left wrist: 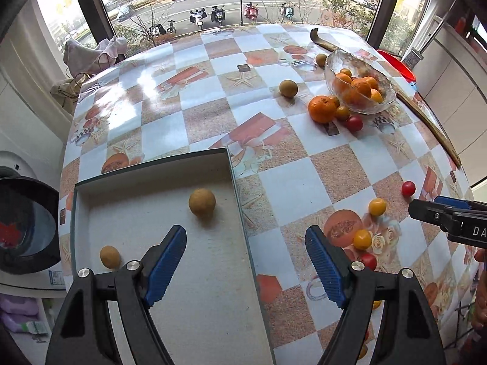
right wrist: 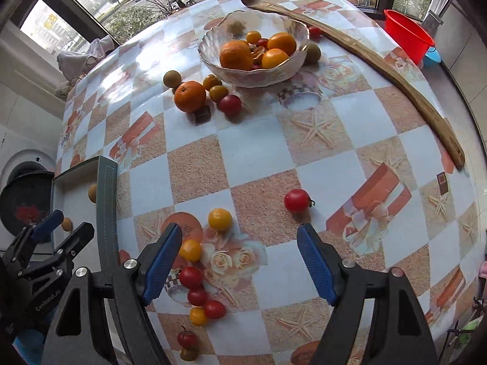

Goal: Organize fruits
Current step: 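Grasp a yellow cherry tomato with the left tool while the right grasps a red one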

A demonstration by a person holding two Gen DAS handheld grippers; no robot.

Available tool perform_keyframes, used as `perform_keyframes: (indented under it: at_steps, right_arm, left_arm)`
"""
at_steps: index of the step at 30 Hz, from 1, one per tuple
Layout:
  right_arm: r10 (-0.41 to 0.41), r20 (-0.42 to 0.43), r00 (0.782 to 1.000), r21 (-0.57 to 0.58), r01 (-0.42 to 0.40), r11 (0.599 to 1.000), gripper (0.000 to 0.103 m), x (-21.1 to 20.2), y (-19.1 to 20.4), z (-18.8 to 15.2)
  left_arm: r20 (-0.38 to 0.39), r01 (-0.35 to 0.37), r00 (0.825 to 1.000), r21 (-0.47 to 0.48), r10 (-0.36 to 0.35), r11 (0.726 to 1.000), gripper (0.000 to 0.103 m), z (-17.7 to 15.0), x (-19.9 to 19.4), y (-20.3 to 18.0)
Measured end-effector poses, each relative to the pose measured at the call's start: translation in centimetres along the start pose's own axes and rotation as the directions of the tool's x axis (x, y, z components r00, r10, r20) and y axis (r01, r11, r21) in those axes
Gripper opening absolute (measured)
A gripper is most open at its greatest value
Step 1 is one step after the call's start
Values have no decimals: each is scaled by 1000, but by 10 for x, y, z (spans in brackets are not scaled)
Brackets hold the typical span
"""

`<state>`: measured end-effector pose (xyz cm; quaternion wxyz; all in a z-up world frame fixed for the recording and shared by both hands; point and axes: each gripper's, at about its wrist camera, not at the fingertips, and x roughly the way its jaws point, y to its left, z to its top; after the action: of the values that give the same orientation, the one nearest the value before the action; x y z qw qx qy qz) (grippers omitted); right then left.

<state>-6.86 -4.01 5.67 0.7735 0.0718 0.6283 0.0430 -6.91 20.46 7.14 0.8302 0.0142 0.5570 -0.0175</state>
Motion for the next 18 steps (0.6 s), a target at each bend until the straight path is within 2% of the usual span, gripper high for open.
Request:
perform_keyframes:
  at_steps: [7,18]
  right_arm:
    - [-51,-35,998,72,54,996,81,5,-46,-18]
    - [-27,0,1000,48,27,998,81,9,-58,-9]
  left_arm:
    - [-25,43,999,89,-41,995,82,0,8,-50]
    - [-67,102,994,191,-91,976,82,14,46,-114]
